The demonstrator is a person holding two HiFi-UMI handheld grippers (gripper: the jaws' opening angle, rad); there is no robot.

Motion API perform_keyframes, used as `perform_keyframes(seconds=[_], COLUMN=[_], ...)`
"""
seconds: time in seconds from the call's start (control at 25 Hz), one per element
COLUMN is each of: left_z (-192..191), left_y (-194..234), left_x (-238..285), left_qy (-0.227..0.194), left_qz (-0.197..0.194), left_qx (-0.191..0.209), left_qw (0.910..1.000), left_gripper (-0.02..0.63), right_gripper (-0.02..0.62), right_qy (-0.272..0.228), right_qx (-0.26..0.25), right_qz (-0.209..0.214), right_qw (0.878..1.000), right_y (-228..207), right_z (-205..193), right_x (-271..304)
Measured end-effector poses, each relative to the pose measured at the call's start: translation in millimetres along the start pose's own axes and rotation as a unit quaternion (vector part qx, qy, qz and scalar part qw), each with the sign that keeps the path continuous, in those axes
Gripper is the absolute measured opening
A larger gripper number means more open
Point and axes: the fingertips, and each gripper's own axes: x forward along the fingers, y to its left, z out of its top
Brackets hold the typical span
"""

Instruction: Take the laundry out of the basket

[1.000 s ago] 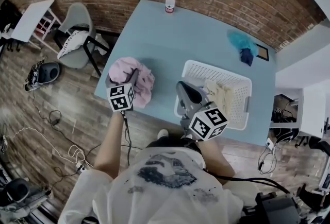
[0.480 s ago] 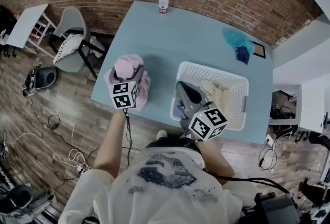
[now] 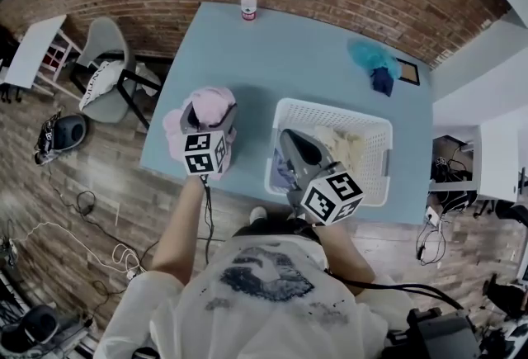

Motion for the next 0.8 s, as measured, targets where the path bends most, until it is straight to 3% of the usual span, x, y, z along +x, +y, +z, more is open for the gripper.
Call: perform_keyframes(seconds=[0.36, 0.8], left_z=[2.5, 16.0], left_y=[-43.9, -55.6], left_x=[7.3, -7.9], left_qy=[0.003, -0.017], left_qz=[-0.047, -0.055], left_qx=[0.018, 0.035], left_qw=[0.9987, 0.9977], left_gripper=[0.411, 0.411], right_gripper=[-0.003, -0.003], right_qy=[-0.004, -0.015], right_qx=[0.002, -0.001], right_qz=[-0.006, -0.012], right_qw=[1.000, 1.000], right_y=[-5.9, -7.2], right_z=[1.7, 6.8], right_x=[-7.9, -18.5])
